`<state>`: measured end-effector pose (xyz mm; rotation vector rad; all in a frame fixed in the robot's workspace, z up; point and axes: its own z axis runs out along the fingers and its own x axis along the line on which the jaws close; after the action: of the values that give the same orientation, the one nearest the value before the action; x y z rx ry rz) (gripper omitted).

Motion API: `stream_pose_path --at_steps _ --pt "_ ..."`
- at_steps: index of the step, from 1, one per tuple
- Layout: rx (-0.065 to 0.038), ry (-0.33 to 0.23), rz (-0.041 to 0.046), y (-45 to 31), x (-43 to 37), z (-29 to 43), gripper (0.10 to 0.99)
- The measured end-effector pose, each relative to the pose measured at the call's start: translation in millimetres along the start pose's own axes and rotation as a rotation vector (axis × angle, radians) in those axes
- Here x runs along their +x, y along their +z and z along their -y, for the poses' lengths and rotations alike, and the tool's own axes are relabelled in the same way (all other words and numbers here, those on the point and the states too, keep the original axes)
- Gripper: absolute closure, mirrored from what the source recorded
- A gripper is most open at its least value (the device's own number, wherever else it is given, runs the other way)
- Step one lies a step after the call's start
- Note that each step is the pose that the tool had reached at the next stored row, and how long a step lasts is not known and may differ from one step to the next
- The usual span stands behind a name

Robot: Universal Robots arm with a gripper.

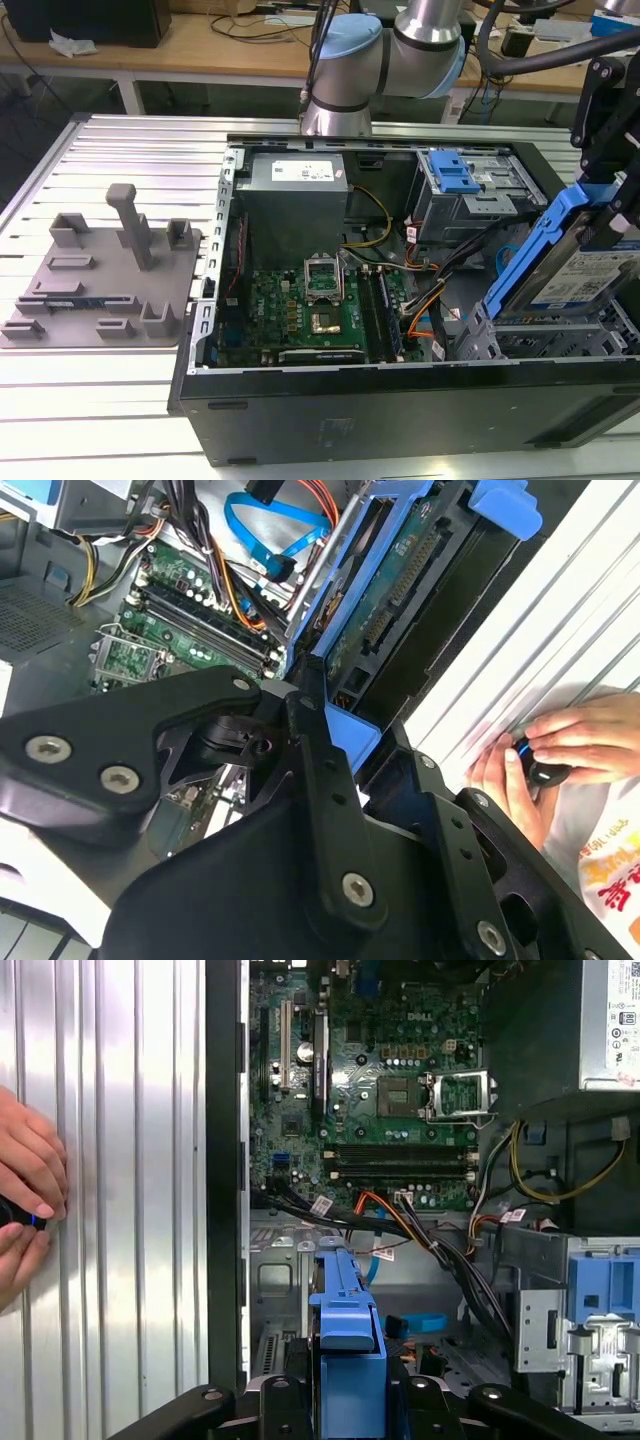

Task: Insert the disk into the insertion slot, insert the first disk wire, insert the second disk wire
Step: 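Insert the disk into the insertion slot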

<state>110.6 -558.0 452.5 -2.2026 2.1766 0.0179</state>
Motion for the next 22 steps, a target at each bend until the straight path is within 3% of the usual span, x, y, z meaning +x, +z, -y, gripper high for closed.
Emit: stream_pose_path --at_steps 10,14,22 --pt "-0.003 0.0 0.0 15.3 0.6 1.2 0.722" --pt "-0.003 0.0 0.0 28.4 1.2 0.9 0.722" --pt "-0.004 0.0 0.0001 47.5 1.9 0.4 0.722"
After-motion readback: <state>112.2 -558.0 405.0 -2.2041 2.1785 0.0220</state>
